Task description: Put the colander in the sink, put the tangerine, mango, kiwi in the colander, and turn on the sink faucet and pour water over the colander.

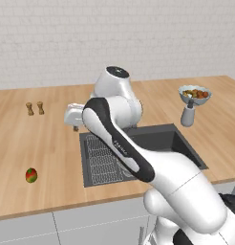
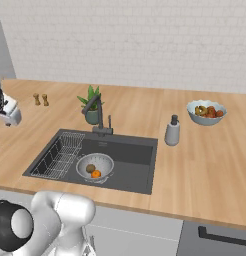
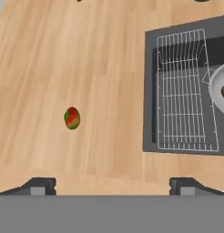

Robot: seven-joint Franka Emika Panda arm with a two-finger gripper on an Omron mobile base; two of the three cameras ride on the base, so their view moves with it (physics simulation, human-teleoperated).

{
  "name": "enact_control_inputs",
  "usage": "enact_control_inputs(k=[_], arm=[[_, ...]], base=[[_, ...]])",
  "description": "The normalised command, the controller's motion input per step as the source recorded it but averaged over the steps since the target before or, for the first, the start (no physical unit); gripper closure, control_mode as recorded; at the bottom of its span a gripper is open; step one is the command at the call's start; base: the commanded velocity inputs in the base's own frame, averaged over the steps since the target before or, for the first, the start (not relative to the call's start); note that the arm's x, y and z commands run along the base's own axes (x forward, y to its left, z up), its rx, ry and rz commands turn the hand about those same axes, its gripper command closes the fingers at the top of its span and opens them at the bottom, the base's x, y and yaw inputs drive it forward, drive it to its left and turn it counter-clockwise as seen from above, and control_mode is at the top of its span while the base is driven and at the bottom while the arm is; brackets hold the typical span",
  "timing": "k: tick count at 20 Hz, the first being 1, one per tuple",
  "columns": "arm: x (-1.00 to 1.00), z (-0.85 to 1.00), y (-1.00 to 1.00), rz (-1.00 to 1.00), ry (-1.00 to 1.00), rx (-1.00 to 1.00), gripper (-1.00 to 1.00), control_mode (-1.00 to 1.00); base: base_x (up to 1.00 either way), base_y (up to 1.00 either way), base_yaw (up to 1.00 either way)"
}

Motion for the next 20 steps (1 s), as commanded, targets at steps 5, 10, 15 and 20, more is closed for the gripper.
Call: enact_control_inputs(k=[5,10,15,20], arm=[[0.13,-0.66,0.65,0.07,0.03,-0.14,-1.00,-1.00],[0.19,-0.71,0.40,0.02,-0.03,-0.05,-1.00,-1.00],[0.21,-0.59,0.38,0.05,0.00,0.00,-1.00,-1.00],[0.20,-0.40,0.41,0.07,0.00,0.00,-1.00,-1.00]], base=[[0.00,0.00,0.00],[0.00,0.00,0.00],[0.00,0.00,0.00],[0.00,0.00,0.00]])
